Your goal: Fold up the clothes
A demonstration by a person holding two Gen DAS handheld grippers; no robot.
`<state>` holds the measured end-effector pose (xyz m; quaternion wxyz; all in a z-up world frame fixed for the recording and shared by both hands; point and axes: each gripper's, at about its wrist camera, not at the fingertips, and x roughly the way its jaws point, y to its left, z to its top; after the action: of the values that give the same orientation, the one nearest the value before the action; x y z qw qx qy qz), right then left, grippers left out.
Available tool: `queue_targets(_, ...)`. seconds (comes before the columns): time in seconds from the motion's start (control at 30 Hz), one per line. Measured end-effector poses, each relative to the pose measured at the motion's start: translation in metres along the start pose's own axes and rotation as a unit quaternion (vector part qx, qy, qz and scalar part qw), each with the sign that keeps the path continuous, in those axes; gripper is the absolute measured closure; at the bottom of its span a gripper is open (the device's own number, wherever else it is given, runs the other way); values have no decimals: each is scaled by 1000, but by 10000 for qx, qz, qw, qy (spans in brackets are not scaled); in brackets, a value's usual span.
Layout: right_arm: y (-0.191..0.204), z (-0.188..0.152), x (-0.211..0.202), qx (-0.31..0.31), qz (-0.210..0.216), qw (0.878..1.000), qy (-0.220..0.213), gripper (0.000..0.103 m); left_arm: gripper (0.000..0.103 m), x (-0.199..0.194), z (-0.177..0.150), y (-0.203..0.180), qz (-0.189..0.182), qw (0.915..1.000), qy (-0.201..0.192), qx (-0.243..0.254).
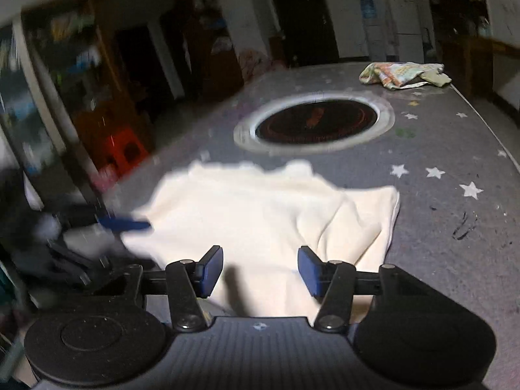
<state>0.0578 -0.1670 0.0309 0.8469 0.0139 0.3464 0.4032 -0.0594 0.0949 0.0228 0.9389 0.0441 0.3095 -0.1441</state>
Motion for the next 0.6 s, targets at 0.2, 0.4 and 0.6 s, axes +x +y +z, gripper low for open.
queue_targets(0.2, -34, 12, -10, 264, -811, 9963, -72, 65, 43, -12, 14, -7, -143, 9994, -306, 46)
queue_targets(0.4, -26, 6, -2, -120, -808, 9965, 199, 71, 41, 11, 30, -21, -384, 9980, -451, -202)
queue_targets(0.6, 7, -8, -1, -868, -808, 9925, 281, 71, 29, 33, 30, -38, -486, 9983, -310, -125)
